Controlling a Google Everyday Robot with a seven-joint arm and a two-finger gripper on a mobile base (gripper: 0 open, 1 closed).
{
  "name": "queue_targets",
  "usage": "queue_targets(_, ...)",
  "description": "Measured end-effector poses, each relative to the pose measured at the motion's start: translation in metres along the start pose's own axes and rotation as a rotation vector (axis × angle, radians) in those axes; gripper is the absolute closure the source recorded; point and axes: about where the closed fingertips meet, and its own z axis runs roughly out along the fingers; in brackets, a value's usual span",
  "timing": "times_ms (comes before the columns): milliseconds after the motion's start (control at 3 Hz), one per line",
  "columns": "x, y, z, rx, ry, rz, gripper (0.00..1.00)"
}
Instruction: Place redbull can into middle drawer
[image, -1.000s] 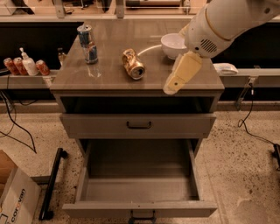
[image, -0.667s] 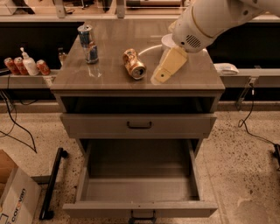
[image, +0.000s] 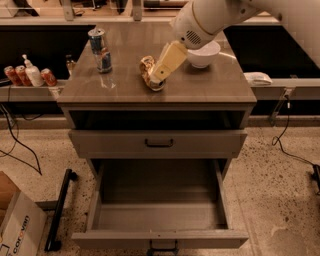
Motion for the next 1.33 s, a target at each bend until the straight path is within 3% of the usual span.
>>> queue_targets(667, -0.045, -0.033, 0.047, -0.037, -0.099, -0.027, 0.0)
queue_targets(1000, -0.045, -0.033, 0.047, -0.037, -0.099, -0.026, 0.0)
queue_targets(1333, -0.045, -0.032, 0.069, -0.04, -0.116, -0.006, 0.0)
